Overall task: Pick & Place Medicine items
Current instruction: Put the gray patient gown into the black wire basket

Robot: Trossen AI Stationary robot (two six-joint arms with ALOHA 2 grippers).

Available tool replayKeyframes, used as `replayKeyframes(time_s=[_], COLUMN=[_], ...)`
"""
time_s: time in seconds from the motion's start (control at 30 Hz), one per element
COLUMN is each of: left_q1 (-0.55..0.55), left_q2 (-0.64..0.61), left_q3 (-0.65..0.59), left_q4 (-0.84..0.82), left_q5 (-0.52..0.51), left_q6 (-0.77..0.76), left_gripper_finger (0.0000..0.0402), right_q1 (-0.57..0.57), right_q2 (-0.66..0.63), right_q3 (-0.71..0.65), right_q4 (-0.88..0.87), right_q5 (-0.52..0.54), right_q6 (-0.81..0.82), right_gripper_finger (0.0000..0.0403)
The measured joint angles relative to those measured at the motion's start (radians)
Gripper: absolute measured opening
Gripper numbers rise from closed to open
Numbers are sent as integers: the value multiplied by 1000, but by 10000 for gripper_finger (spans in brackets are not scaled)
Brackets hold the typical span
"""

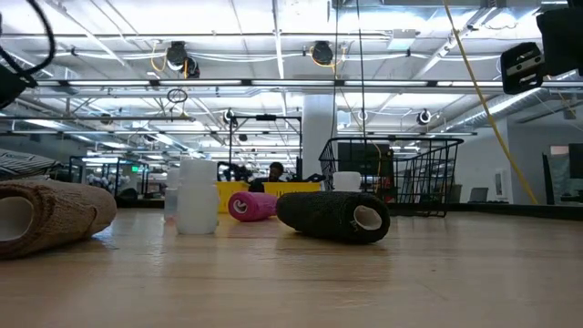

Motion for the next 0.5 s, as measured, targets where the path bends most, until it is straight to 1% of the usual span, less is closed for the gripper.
replayKeyframes(time_s=[0.1, 0.23, 0.4, 0.5], left_q1=[-90, -191, -281, -311], left_q2=[27, 103, 226, 314], left_q3=[-36, -64, -67, -67], left_q4=[45, 129, 327, 431], left_q5=[-123, -247, -443, -479], left_q6=[-101, -205, -218, -229], left_gripper_finger=[346, 351, 351, 351], right_q1=[0, 0, 0, 0], right_q2=[0, 0, 0, 0], right_q3=[0, 0, 0, 0], right_q4=[0, 0, 0, 0], right_q5=[0, 0, 0, 0], right_q6=[0, 0, 0, 0], right_gripper_finger=[0, 0, 0, 0])
